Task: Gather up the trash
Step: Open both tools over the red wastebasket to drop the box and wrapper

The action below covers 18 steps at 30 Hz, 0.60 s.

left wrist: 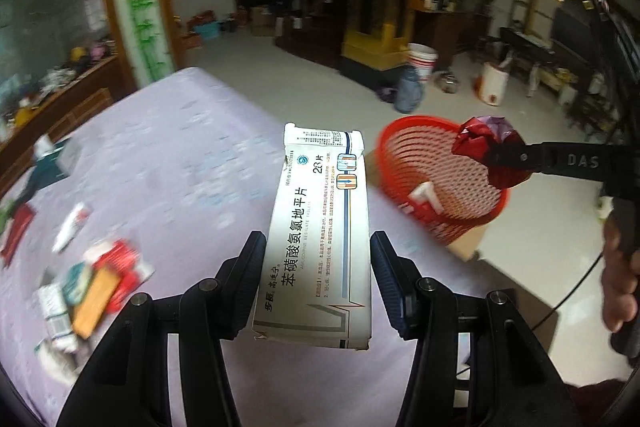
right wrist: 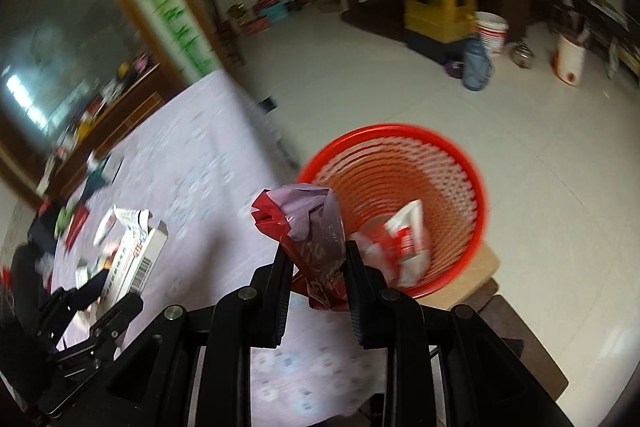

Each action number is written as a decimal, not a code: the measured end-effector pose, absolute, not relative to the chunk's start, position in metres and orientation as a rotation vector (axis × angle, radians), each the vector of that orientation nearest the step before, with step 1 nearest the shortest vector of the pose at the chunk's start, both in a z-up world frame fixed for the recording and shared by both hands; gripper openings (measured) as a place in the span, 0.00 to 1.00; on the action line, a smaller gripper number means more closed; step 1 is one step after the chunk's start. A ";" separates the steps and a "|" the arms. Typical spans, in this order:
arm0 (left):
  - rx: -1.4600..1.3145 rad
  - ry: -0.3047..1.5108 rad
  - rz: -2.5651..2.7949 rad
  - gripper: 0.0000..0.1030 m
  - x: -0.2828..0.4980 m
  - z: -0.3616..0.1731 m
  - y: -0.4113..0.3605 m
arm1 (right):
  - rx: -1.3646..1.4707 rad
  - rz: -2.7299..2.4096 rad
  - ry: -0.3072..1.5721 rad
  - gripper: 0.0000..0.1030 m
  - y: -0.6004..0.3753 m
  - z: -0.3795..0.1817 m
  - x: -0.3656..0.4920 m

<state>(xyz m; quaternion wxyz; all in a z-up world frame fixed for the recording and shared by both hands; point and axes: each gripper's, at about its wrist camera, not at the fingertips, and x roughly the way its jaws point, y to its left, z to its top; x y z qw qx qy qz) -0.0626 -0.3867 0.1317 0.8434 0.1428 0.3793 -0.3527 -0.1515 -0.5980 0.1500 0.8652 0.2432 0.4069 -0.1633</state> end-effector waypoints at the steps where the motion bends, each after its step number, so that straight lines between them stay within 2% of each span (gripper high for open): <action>1: 0.299 0.806 -0.767 0.51 -0.061 0.133 -0.398 | 0.520 -0.360 0.846 0.26 -0.608 0.152 -0.155; 13: 0.346 0.875 -0.900 0.51 -0.052 0.120 -0.519 | 0.618 -0.431 0.848 0.29 -0.681 0.144 -0.148; 14: 0.347 0.872 -0.900 0.51 -0.053 0.120 -0.525 | 0.632 -0.431 0.849 0.32 -0.686 0.141 -0.145; 17: 0.366 0.854 -0.900 0.58 -0.051 0.118 -0.542 | 0.649 -0.441 0.848 0.52 -0.698 0.136 -0.136; 18: 0.368 0.850 -0.899 0.60 -0.050 0.120 -0.544 | 0.647 -0.450 0.847 0.56 -0.701 0.136 -0.135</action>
